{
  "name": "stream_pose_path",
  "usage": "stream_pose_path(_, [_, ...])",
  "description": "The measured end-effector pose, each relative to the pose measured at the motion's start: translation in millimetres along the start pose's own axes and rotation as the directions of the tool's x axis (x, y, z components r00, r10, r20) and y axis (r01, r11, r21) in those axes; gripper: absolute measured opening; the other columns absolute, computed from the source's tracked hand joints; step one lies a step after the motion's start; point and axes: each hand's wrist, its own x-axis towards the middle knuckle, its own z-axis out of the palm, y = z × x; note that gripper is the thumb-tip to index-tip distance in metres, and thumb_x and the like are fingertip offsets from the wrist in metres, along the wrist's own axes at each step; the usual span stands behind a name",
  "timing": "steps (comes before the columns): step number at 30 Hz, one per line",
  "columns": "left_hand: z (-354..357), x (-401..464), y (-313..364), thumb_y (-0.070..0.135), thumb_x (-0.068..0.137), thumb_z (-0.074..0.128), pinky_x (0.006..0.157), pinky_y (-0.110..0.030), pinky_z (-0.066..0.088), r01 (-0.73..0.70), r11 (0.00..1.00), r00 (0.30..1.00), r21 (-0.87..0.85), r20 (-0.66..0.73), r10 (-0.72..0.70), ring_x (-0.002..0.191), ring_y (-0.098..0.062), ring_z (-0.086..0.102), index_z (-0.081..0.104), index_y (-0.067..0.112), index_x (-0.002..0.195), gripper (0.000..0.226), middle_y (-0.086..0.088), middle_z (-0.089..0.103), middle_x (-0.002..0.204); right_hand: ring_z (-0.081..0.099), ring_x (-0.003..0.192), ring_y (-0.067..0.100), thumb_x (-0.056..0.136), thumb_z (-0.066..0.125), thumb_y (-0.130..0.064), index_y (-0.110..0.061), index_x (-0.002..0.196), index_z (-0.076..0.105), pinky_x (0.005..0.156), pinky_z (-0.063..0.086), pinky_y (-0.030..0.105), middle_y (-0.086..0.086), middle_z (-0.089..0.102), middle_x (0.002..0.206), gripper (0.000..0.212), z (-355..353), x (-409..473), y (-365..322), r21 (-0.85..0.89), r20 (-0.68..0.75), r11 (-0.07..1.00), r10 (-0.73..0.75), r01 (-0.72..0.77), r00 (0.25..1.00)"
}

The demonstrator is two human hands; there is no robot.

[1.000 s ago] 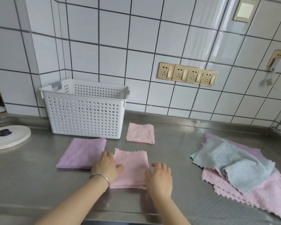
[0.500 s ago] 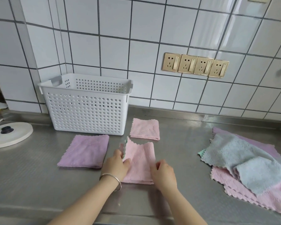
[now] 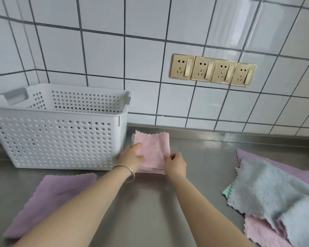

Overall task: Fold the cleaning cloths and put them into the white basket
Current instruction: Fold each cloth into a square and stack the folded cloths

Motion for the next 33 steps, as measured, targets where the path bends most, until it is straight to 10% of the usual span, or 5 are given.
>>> stream_pose_path(14, [22,20,-12,0.042,0.086,0.054,0.104,-0.032,0.034,0.107,0.954,0.993,0.281,0.026,-0.118,0.128,-0.03,0.04,0.042,0.017,0.136,0.057,-0.013,0.033,0.142,0.059,0.094,0.03,0.087,0.046,-0.02,-0.009,0.107,0.047,0.076,0.047,0.033,0.009,0.059,0.104,0.023,7,27,9,-0.228,0.021,0.972,0.062,-0.056,0.998])
stream_pose_path(18, [26,7,2,0.042,0.089,0.045,0.112,-0.037,0.024,-0.044,0.846,0.985,0.532,-0.12,0.127,0.135,-0.03,0.024,0.034,0.021,0.139,0.055,-0.008,0.021,0.152,0.057,0.093,0.024,0.086,0.051,-0.024,-0.015,0.111,0.048,0.074,0.043,0.031,-0.003,0.054,0.095,0.027,-53,2,17,-0.244,-0.016,0.96,-0.145,0.137,0.989])
stream_pose_path(22, [49,-7,51,0.033,0.088,0.053,0.11,-0.04,0.029,-0.251,0.878,0.936,0.407,-0.127,0.327,0.135,-0.031,0.024,0.042,0.018,0.136,0.052,-0.006,0.03,0.149,0.055,0.099,0.017,0.087,0.052,-0.023,-0.019,0.109,0.055,0.076,0.041,0.03,-0.004,0.055,0.103,0.022,-133,-34,66,-0.485,-0.099,0.832,-0.359,0.27,0.928])
stream_pose_path(29, [154,-80,151,0.048,0.073,0.049,0.108,-0.03,0.033,-0.744,0.631,0.664,0.222,0.355,0.658,0.131,-0.019,0.039,0.044,0.024,0.135,0.066,0.002,0.046,0.14,0.06,0.071,0.019,0.056,0.072,-0.037,-0.024,0.083,0.066,0.055,0.048,0.026,-0.008,0.063,0.08,0.031,-252,-74,156,-0.879,-0.16,0.466,-0.489,0.102,0.857])
stream_pose_path(33, [206,-114,178,0.042,0.074,0.048,0.111,-0.031,0.029,-0.814,0.536,0.556,0.225,0.568,0.606,0.134,-0.017,0.038,0.04,0.024,0.137,0.067,0.005,0.042,0.145,0.057,0.056,0.014,0.043,0.077,-0.031,-0.026,0.071,0.063,0.045,0.036,0.02,-0.01,0.059,0.067,0.032,-268,-74,175,-0.897,-0.162,0.44,-0.42,0.044,0.893])
